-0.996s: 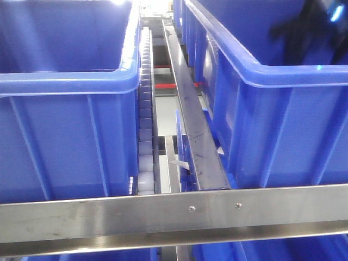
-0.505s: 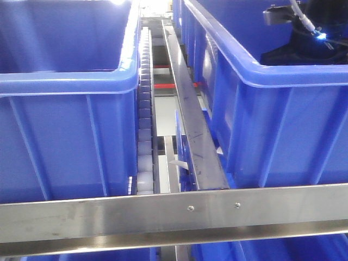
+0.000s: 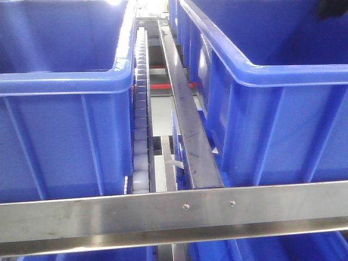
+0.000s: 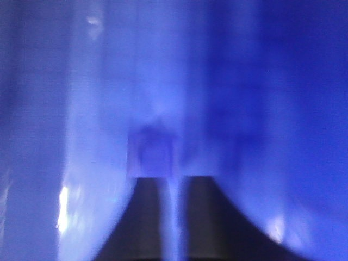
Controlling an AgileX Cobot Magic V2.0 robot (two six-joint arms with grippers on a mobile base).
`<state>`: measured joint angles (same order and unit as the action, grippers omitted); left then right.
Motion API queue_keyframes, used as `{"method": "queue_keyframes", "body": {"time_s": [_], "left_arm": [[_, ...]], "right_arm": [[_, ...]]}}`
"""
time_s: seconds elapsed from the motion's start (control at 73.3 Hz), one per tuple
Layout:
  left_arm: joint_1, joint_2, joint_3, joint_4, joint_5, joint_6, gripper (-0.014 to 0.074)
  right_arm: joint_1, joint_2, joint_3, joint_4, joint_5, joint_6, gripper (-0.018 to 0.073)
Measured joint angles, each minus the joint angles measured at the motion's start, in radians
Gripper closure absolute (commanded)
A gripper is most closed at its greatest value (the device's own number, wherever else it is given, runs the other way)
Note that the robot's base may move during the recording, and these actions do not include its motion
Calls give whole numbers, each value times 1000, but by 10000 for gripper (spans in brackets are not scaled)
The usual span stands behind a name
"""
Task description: Pick and sort blue part to right shelf
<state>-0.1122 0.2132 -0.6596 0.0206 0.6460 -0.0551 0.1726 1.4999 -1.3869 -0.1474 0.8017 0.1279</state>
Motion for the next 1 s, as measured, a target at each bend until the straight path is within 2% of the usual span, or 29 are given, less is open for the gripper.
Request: {"method": "queue_keyframes", "body": {"time_s": [0.15, 0.355, 0.505, 0.791, 0.996], "left_arm": [[0, -71, 0, 21, 26, 0, 475], [0, -91, 33, 25, 26, 0, 472], [0, -91, 47, 27, 26, 0, 471], [0, -92, 49, 27, 26, 0, 471], [0, -92, 49, 27, 26, 0, 471]], "right_arm": [[0, -227, 251, 0, -108, 0, 502], [0, -561, 593, 0, -297, 0, 502], [0, -812, 772, 0, -381, 0, 502], [0, -1234, 926, 0, -403, -2, 502], [0, -1354, 933, 0, -451, -2, 502]]}}
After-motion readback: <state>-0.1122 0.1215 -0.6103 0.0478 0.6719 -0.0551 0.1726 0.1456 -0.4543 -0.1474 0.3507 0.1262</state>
